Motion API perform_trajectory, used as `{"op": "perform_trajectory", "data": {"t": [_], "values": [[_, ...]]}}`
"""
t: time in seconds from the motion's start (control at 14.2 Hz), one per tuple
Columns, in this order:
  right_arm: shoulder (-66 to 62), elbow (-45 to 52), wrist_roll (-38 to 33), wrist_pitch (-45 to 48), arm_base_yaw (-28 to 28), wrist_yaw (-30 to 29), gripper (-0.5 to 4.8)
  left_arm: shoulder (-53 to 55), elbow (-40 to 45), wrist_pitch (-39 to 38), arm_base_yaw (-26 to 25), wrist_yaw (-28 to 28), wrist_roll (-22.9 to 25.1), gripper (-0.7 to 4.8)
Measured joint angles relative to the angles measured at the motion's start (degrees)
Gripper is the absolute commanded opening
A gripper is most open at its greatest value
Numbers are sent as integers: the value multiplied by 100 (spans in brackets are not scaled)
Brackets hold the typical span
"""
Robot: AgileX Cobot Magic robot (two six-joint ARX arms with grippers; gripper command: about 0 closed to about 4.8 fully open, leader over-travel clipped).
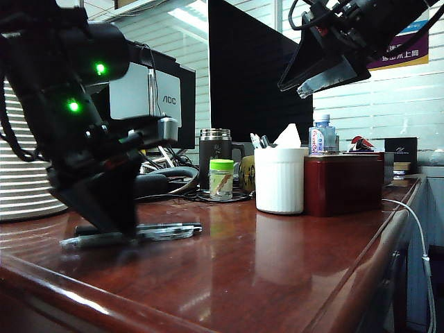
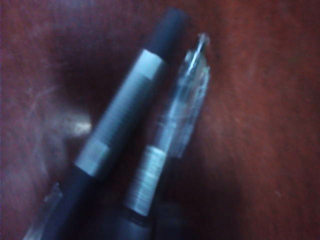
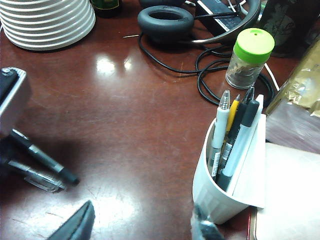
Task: Pick up all the pens on the desk and put them into the pen holder one by one.
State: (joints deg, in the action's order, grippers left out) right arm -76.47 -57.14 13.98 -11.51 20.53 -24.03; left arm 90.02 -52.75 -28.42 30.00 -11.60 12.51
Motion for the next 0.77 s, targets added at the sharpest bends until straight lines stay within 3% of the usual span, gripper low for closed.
{"op": "perform_trajectory", "data": {"t": [0.28,0.42,0.63,0.77], "values": [[0,-2,0,2,-2,4,252,111,-50,208,-11,-192,-59,-6],[0,-2,0,0,0,31,252,177,-114,667,-4,-691,-188,-6],[68,0,28,2,-4,365,252,151,-568,1882,-4,-1471,-1217,-6],[343,-2,223,92,-50,831,252,140,-623,3279,-2,-1886,-1845,-6]]}}
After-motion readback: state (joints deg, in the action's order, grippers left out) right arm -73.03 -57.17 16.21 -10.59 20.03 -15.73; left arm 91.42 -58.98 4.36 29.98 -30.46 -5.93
